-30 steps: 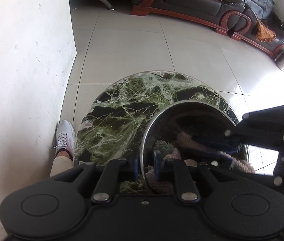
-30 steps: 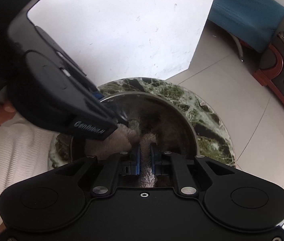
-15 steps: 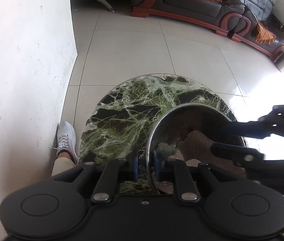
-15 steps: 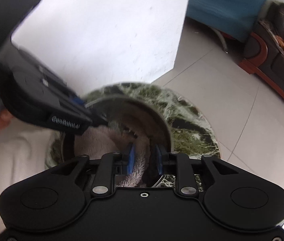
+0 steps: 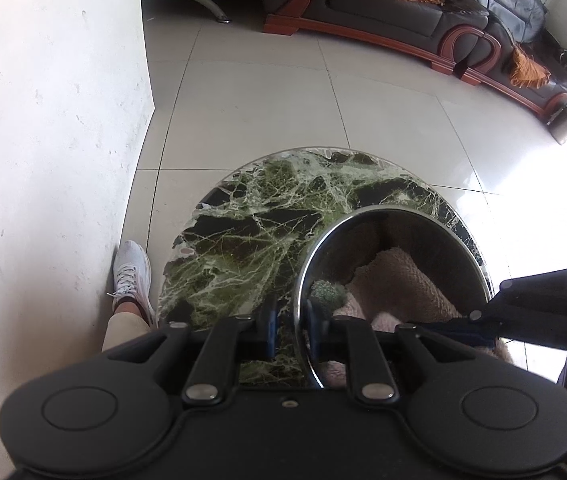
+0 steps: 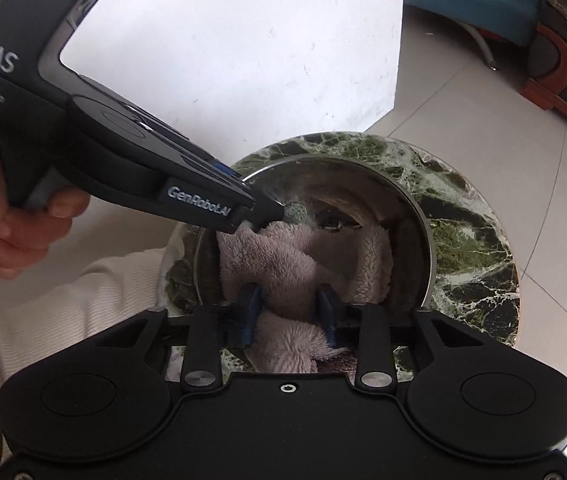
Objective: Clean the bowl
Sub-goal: 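Wipe the towel around the bowl wall with the right gripper, then rub the pink towel against the bowl bottom with the right gripper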
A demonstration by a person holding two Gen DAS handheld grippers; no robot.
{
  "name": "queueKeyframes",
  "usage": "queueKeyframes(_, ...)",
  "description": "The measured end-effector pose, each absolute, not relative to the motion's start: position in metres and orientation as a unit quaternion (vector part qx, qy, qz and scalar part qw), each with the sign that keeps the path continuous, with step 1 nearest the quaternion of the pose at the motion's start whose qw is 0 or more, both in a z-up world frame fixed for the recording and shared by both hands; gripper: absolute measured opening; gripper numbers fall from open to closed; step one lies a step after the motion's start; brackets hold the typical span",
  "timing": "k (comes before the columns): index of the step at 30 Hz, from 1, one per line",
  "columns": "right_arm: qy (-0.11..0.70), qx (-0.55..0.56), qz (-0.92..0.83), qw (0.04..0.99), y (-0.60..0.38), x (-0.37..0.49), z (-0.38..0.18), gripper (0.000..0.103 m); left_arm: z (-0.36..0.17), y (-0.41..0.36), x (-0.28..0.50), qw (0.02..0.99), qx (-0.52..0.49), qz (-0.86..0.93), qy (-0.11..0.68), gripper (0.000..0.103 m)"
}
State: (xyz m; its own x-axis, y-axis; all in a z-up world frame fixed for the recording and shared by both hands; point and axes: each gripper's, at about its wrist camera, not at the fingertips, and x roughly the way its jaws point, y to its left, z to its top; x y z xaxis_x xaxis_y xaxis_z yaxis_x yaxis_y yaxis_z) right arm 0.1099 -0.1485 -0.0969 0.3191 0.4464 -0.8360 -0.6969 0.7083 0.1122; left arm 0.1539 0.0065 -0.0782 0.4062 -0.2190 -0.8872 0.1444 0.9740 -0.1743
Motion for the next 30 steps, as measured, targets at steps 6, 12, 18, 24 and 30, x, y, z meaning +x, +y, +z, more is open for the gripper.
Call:
queueKeyframes(6, 0.432, -0.147, 0.319, 0.831, -0.159, 0.115, -0.081, 0.019, -0.079, 0.006, 0.153, 0.836, -0.033, -0.113, 0.536, 0.015)
queueKeyframes(12, 0.418, -0.178, 0.31, 0.835, -0.145, 0.122, -0.089, 0.019, -0.082, 0.002, 0.151, 0.833, -0.028, -0.118, 0.54, 0.015)
queueKeyframes(18, 0.424, -0.204, 0.33, 0.818, -0.139, 0.116, -0.102, 0.019, -0.082, 0.001, 0.152, 0.832, -0.03, -0.113, 0.542, 0.016)
queueKeyframes(24, 0.422, -0.253, 0.34, 0.802, -0.139, 0.107, -0.097, 0.02, -0.081, -0.002, 0.152, 0.832, -0.024, -0.113, 0.543, 0.017)
queueKeyframes(30, 0.389, -0.262, 0.318, 0.824, -0.133, 0.116, -0.088, 0.019, -0.079, -0.005, 0.153, 0.831, -0.023, -0.113, 0.545, 0.017)
